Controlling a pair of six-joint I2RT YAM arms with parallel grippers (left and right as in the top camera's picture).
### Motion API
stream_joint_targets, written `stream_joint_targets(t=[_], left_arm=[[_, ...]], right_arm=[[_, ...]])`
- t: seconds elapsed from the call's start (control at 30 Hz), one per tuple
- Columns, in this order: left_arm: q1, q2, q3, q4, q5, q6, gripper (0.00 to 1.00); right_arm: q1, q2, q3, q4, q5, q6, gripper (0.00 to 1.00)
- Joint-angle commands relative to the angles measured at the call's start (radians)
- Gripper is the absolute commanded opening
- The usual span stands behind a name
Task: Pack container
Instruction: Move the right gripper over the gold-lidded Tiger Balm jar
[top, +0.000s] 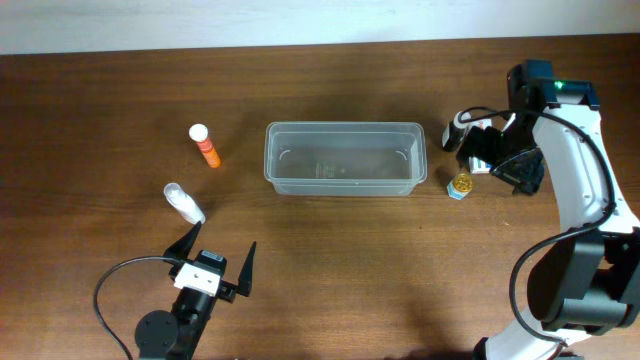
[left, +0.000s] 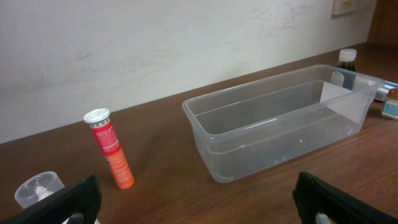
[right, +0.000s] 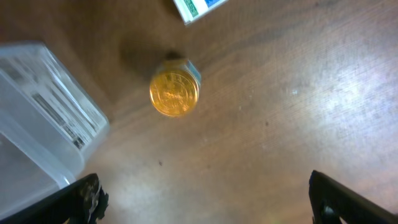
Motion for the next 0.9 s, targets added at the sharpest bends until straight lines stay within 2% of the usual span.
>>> stream_joint_targets(t=[0.0,0.4,0.87], left_arm=[[-0.006,-0.008,-0.002,-0.007,-0.007,0.013,0.99],[-0.006,-0.008,-0.002,-0.007,-0.007,0.013,0.99],[-0.006,-0.008,-0.002,-0.007,-0.007,0.013,0.99]], right_arm=[[0.01,0.01,-0.031,0.037,0.026,0.055,0.98],[0.01,0.01,-0.232,0.273,0.023,0.05,0.98],[0.011,0.023,-0.293,0.374,0.026,0.047,0.99]])
